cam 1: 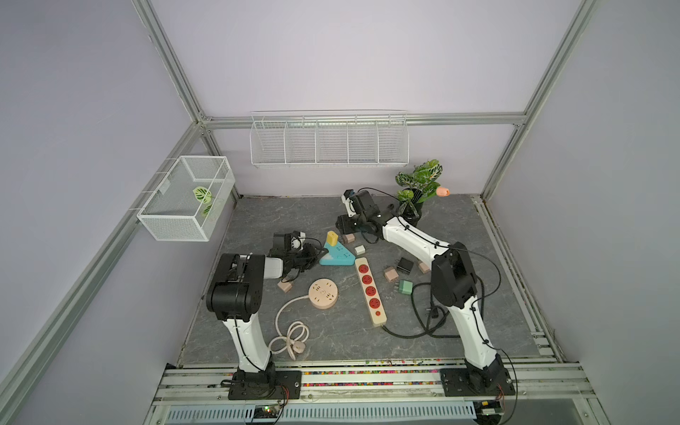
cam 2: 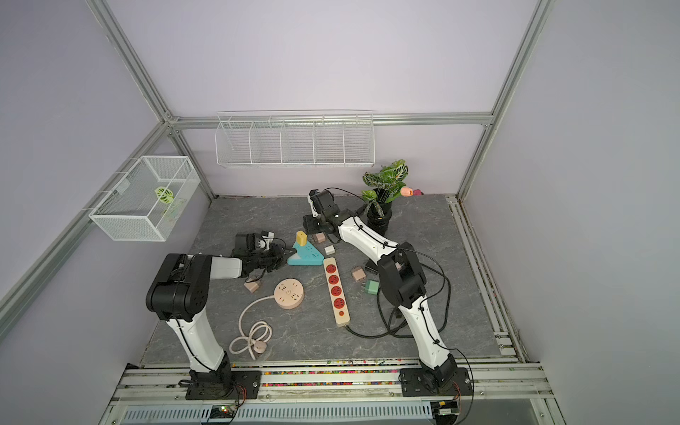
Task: Pull the plug off the socket
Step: Place the plug at the center of the board, then remove the plug from the socket.
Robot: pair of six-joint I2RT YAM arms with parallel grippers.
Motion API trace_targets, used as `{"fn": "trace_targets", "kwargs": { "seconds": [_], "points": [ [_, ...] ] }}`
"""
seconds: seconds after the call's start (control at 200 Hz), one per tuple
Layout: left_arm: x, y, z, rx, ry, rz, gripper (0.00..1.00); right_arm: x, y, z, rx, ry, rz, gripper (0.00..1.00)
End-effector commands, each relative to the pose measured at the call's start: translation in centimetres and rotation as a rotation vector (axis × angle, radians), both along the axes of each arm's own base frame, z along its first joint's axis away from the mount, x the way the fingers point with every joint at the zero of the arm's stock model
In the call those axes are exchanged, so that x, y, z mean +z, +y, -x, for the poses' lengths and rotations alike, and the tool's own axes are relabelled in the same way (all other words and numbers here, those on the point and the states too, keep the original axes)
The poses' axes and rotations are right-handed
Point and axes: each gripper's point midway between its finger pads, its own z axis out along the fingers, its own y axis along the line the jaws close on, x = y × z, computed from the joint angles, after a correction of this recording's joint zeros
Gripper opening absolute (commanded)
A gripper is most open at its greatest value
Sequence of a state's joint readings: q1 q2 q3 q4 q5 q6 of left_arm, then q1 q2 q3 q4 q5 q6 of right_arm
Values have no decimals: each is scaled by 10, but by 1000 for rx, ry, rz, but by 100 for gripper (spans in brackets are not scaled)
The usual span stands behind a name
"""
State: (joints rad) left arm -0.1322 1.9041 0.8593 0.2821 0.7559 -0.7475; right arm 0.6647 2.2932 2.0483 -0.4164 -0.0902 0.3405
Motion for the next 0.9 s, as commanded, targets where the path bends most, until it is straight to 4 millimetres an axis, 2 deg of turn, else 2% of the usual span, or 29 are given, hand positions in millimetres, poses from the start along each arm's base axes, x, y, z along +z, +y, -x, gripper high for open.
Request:
{"fn": "trace_targets", "kwargs": {
  "seconds": [0.0,0.135,0.27,0.645,0.9],
  "points": [
    [-84,37,51,105,301,-230,0,-12,20,18,119,13,54,59],
    [-85,37,52,103,302,-229,0,-26,28,18,151,33,87,60],
    [-84,37,51,103,298,-231,0,-43,27,14,149,58,126,60],
    [-84,36,51,102,298,-229,0,-69,34,18,181,111,116,60],
    [-82,36,50,101,293,-230,0,-79,33,12,172,126,113,53]
  ]
}}
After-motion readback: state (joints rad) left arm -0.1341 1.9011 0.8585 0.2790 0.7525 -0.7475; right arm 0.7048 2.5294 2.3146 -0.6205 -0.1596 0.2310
